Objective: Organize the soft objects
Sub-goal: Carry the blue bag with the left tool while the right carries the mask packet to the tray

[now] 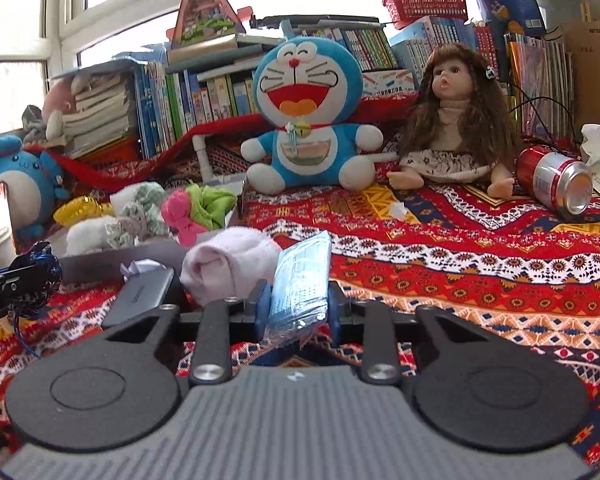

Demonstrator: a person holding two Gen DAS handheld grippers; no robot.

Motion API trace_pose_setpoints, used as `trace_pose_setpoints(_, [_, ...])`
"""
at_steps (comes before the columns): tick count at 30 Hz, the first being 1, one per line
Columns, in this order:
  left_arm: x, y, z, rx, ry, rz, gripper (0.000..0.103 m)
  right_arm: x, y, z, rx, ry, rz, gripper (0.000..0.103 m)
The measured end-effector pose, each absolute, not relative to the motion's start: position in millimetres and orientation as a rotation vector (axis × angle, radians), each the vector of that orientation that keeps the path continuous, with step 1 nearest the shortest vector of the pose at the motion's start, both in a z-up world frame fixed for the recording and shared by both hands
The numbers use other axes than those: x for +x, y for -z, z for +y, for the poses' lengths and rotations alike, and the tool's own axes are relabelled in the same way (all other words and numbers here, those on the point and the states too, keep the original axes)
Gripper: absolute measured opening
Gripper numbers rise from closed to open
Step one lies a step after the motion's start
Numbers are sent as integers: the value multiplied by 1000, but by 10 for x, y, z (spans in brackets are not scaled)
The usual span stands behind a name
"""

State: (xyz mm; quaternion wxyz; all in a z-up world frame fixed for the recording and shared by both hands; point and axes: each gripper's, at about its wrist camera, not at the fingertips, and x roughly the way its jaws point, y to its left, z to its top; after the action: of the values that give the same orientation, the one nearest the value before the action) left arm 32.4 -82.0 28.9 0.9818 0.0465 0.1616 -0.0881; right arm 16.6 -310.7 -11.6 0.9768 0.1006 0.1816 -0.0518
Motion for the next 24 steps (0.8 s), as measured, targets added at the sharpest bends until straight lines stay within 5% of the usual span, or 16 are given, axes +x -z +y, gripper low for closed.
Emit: trace_pose_setpoints(24, [548,-578,-739,64,204,354,23,280,-203,-2909,174,20,313,34])
